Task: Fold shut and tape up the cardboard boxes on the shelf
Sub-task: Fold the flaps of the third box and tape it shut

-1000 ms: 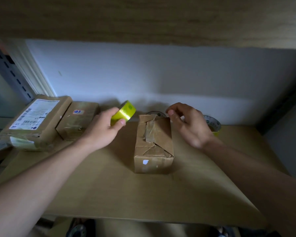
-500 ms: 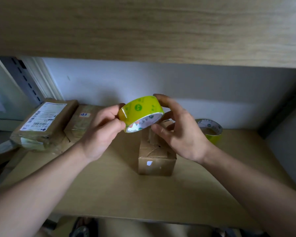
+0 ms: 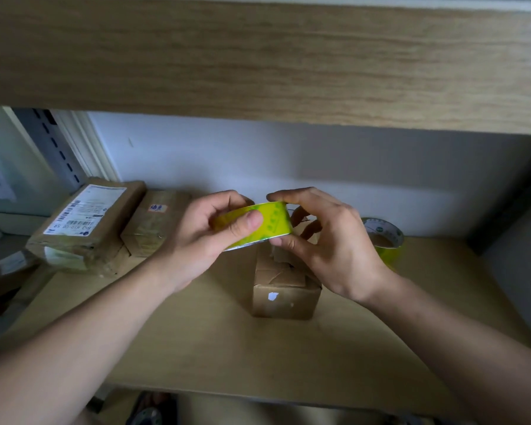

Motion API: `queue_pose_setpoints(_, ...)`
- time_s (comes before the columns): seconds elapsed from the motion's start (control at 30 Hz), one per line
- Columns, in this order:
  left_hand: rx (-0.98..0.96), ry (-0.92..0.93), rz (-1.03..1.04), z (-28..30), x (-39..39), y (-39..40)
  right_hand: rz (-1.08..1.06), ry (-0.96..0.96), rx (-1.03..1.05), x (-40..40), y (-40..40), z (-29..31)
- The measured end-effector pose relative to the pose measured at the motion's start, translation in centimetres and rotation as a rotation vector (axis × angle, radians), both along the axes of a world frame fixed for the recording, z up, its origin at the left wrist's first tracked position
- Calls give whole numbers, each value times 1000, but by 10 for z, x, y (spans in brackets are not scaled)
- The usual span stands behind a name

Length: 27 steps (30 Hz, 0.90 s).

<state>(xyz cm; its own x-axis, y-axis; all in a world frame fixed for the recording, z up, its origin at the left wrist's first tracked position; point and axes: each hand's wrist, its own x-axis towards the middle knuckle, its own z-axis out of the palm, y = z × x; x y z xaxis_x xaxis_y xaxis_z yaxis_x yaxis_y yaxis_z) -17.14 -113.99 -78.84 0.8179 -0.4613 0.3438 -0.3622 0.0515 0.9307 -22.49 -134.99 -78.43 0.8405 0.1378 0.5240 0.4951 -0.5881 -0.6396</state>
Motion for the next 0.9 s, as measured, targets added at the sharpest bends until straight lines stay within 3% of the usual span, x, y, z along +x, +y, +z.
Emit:
queue_pose_setpoints(0.27,-259,274,-145,-2,6,7,14,178,99,4,-5,5)
queue_pose_setpoints(0.4,-116,172,-104,2,6,8,-33,147,118,3,-8,6)
queue_pose_setpoints(0.57,156,-127,-29,5,-1,-1,-7,44,44,0,-5,7)
queue_pose_setpoints(0.9,107,-124,-123,8,2,5,5,199,336,4,-13,9)
